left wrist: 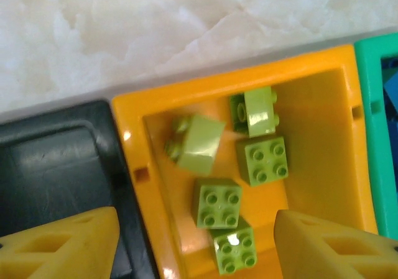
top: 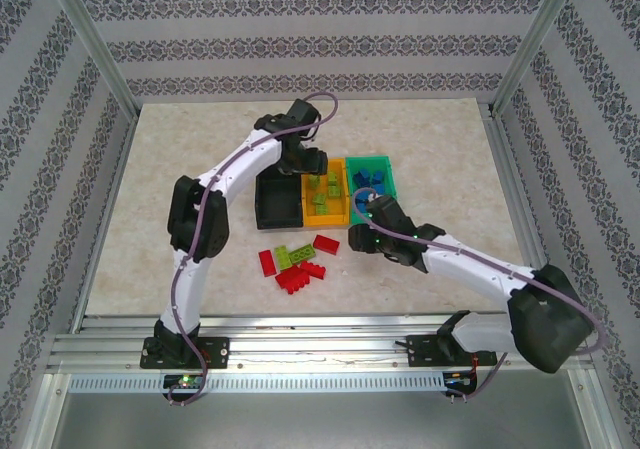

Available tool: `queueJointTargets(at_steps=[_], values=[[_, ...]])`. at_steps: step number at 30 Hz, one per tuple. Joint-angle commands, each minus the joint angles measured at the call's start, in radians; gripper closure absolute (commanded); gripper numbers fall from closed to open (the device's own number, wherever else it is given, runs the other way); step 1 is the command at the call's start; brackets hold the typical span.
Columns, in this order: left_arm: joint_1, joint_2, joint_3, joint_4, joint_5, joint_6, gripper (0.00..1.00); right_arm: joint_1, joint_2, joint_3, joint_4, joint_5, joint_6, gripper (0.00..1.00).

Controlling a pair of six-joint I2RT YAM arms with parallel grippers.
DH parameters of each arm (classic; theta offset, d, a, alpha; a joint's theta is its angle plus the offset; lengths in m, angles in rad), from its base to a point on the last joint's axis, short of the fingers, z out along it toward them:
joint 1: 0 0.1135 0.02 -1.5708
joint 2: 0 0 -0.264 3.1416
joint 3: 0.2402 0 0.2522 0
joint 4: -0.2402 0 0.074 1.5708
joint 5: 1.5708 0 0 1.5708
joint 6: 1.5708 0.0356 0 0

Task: Sort the legos into containers by color
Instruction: Place the lego in the container, then move the lego to the center of the table.

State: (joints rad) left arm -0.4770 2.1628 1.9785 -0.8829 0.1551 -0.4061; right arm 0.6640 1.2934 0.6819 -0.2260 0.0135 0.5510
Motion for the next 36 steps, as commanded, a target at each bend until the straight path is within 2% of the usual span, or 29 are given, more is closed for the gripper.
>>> queueJointTargets(at_steps=[1,8,19,28,36], values=[[-0.006,-0.152,-0.132,0.094,-0.015,0.016,0.33,0.055,0.065,0.073,0.049,-0.04,-0.017,0.49],[-0.005,-0.453,-0.563,0.375,-0.059,-0.037,0.32,0.148,0.231,0.21,0.067,-0.088,-0.034,0.48],[-0.001,-0.746,-0.96,0.5,-0.137,-0.096,0.3,0.22,0.358,0.304,0.049,-0.127,-0.026,0.47],[0.0,-0.866,-1.137,0.538,-0.134,-0.155,0.3,0.225,0.363,0.26,0.054,-0.127,0.021,0.47],[0.001,-0.891,-1.154,0.515,-0.141,-0.161,0.29,0.233,0.403,0.291,0.003,-0.143,0.044,0.48]])
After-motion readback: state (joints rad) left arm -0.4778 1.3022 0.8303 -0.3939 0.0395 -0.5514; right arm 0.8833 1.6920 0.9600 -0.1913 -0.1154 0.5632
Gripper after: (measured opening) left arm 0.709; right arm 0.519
